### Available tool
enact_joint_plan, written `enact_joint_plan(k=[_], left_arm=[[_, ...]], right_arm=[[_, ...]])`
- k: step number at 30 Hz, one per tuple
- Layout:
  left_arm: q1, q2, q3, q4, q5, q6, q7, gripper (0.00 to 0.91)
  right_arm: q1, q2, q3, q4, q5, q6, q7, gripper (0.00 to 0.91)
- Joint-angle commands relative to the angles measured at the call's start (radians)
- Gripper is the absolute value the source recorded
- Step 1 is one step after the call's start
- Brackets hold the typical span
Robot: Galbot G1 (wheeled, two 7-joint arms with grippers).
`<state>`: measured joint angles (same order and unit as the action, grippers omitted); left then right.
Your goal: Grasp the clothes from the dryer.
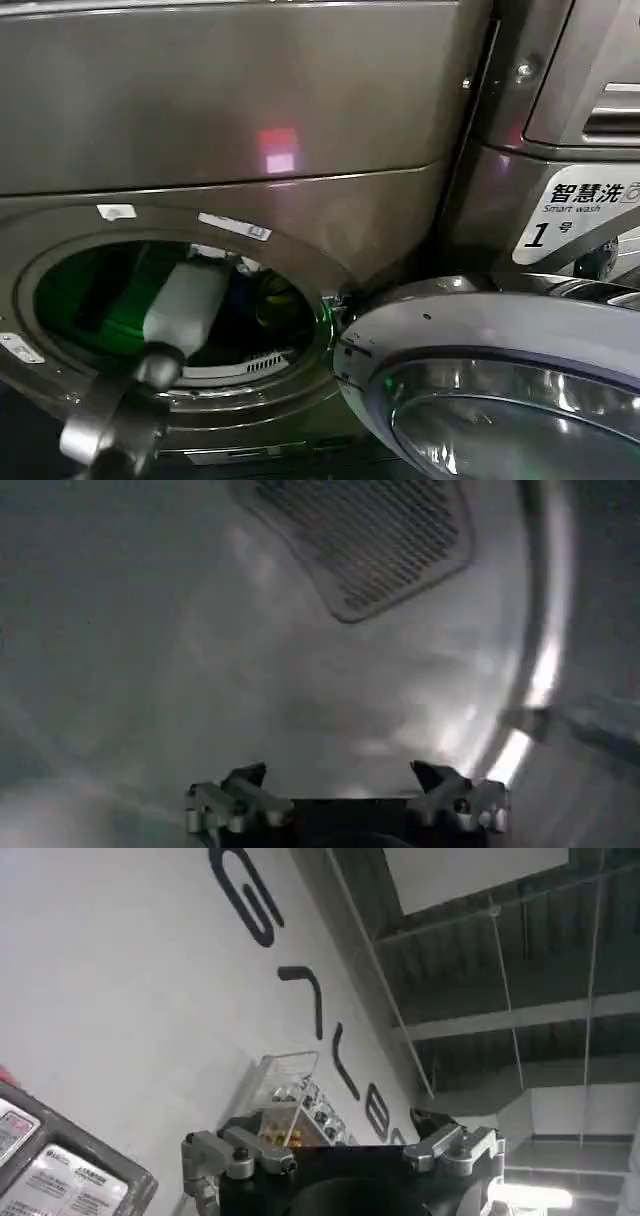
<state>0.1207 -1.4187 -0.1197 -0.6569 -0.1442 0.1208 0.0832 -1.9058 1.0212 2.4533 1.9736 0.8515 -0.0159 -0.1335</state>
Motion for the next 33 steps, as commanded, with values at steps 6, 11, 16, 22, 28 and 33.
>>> enact_joint_plan(k=[6,11,16,22,28,33], left_arm=[[-0.197,0.055,0.256,0.282,0.200,-0.241,0.882,0.907],[-0.216,0.057,0.325,0.315,0.316,-0.325,1.018,0.907],[-0.257,0.073,0.399,0.330,0.483,-0.388,1.106,0.907],[-0.288,0.067,0.463,0.335,0.573,-0.300,1.052,0.907],[-0.310,0.056,0.543,0.325,0.629,-0.222,1.074,0.907],[-0.334,0.052,0.585,0.332,0.608,-0.300,1.166,0.907]], right_arm=[[-0.001,0.009,0.008,0.003,0.000,0.001,-0.003,0.907],[0.000,0.018,0.006,0.011,0.000,0.001,-0.005,0.907],[0.002,0.028,0.004,0.017,-0.001,0.002,-0.006,0.907],[0.006,0.027,0.002,0.013,-0.002,0.002,-0.007,0.907],[0.014,0.021,-0.008,0.008,-0.006,0.001,-0.008,0.907],[0.014,0.023,-0.011,0.010,-0.008,0.000,-0.009,0.907]])
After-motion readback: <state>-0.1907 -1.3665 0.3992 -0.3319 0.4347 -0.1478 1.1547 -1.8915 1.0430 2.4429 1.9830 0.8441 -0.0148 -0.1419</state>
